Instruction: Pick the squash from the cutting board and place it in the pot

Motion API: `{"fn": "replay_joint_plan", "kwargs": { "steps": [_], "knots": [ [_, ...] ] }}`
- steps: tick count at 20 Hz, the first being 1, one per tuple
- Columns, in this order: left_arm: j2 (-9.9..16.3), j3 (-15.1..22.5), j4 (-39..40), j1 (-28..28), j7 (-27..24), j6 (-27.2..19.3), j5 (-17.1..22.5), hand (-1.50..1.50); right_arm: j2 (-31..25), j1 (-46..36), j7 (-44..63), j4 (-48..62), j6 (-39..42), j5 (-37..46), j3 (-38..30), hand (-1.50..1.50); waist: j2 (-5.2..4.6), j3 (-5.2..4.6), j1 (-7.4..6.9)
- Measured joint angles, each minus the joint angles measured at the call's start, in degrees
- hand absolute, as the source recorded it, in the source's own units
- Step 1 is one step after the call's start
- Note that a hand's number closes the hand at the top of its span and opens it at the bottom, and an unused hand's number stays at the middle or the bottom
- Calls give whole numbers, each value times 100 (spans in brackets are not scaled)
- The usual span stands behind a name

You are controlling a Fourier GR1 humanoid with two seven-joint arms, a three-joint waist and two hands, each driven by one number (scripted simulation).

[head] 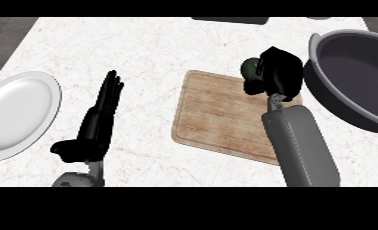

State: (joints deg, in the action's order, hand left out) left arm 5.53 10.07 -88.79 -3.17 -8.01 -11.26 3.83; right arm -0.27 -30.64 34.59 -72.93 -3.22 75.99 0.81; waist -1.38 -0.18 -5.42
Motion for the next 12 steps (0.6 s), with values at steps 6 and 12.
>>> {"fn": "replay_joint_plan", "kwargs": {
  "steps": [6, 12],
  "knots": [
    [10, -62, 35, 18, 10, -50, -34, 0, -1, -1809, 1088, 1285, -348, 739, -161, 150, 37, 9, 105],
    [79, -209, -101, 133, 47, -32, 39, 0, -52, -2885, 2002, 2427, -640, 1313, -324, 150, 73, 12, 249]
  ]
}}
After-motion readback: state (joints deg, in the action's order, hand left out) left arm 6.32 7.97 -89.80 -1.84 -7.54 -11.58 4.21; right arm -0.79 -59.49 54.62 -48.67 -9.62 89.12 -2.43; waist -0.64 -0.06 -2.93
